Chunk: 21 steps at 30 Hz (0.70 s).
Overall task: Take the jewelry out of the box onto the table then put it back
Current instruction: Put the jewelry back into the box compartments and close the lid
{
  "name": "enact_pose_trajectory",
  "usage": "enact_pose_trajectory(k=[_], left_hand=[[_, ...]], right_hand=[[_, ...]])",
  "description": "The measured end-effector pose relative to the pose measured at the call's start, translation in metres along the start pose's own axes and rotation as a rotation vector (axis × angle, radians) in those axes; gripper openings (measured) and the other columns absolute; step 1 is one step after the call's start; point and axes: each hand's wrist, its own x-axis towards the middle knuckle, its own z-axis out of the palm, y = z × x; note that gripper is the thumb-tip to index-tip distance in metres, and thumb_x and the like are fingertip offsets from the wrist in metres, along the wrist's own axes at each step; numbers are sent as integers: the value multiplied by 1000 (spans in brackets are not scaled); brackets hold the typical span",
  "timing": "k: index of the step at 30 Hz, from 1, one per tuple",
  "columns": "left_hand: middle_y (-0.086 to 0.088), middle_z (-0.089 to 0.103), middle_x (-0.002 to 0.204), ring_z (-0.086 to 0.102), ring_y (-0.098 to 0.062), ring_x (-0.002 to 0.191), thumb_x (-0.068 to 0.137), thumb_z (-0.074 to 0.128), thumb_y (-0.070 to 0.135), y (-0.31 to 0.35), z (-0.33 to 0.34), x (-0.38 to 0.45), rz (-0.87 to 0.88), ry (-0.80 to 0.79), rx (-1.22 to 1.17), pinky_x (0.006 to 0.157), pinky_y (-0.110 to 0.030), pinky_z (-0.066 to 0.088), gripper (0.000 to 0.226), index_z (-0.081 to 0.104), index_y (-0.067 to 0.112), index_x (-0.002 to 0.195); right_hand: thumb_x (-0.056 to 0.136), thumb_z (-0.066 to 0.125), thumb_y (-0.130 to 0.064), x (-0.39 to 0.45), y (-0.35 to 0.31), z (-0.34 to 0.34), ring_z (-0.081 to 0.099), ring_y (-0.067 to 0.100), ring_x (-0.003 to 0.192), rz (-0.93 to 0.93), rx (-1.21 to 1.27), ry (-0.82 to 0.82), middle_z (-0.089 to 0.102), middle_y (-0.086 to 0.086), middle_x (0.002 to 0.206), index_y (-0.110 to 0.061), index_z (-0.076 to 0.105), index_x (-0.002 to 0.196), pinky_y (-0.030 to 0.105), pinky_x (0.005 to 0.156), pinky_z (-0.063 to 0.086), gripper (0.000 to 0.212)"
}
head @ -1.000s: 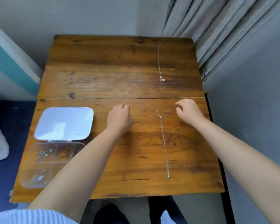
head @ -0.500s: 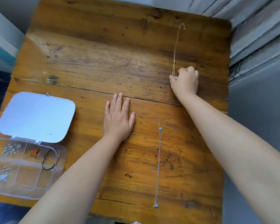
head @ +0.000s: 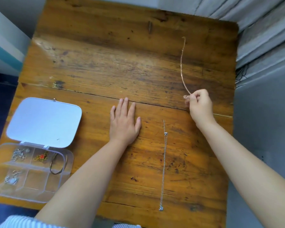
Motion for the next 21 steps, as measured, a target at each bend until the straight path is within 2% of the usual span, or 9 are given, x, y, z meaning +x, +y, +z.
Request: enact_pose_trajectory(k=[3, 6, 9, 11, 13, 15, 17, 18, 21], left_hand=[[-17, 27, 151, 18, -29, 142, 91, 44, 32, 0, 0, -1, -2, 1, 6, 116, -46, 13, 53, 35, 10, 138], [-14, 22, 154, 13, -26, 143, 92, 41, 33, 1, -1, -1, -10, -15, 11, 117, -44, 10, 53, 30, 12, 140], [-11, 17, 156, 8, -24, 144, 95, 37, 31, 4, -8, -10, -17, -72, 6, 118, -43, 8, 52, 25, 13, 142], [-11, 17, 155, 9, -25, 144, 95, 37, 30, 7, -15, -26, -21, -125, 11, 117, -44, 10, 51, 27, 13, 141], [-12, 20, 154, 11, -26, 143, 94, 39, 29, 9, -23, -49, -30, -171, -3, 116, -44, 15, 47, 34, 10, 137], [-13, 24, 153, 15, -27, 142, 94, 40, 27, 7, -31, -77, -46, -190, -42, 115, -43, 19, 43, 40, 9, 132], [-12, 27, 152, 18, -26, 141, 94, 42, 27, -1, -40, -107, -72, -178, -83, 114, -42, 22, 42, 41, 9, 133], [-11, 28, 151, 19, -26, 141, 94, 43, 26, -7, -45, -122, -95, -167, -107, 113, -42, 24, 42, 41, 9, 133], [-12, 34, 148, 24, -26, 139, 94, 45, 23, -29, -66, -163, -170, -122, -180, 112, -42, 26, 41, 43, 8, 132]], right_hand=[[90, 44, -5, -22, 8, -15, 55, 12, 66, 196, 188, -62, 55, 1, 73, -12, 44, 91, 24, 62, 49, 7], [86, 49, -2, -41, 14, -30, 55, 13, 65, 417, 290, -84, 56, 4, 70, -11, 52, 95, 22, 53, 48, 13], [85, 53, -3, -65, 14, -50, 54, 14, 62, 668, 339, -224, 56, 7, 68, -3, 61, 82, 19, 44, 48, 9], [85, 51, -1, -81, 12, -59, 50, 13, 59, 708, 331, -280, 52, 7, 64, -3, 63, 72, 16, 38, 47, 17], [85, 48, -1, -94, 7, -64, 48, 14, 60, 643, 263, -224, 50, 7, 64, -5, 62, 69, 19, 42, 47, 20], [84, 46, -3, -106, -2, -68, 49, 17, 63, 494, 141, -107, 51, 6, 65, -9, 60, 65, 24, 53, 47, 25], [82, 41, -4, -120, -14, -70, 49, 23, 72, 317, 127, -6, 50, 4, 66, -14, 54, 54, 32, 65, 44, 33], [82, 39, -4, -130, -20, -70, 48, 25, 79, 235, 159, 14, 51, 2, 70, -14, 52, 53, 31, 70, 41, 32], [83, 35, -2, -164, -42, -64, 43, 20, 106, 85, 371, -25, 52, 1, 105, -12, 53, 65, 31, 93, 31, 27]])
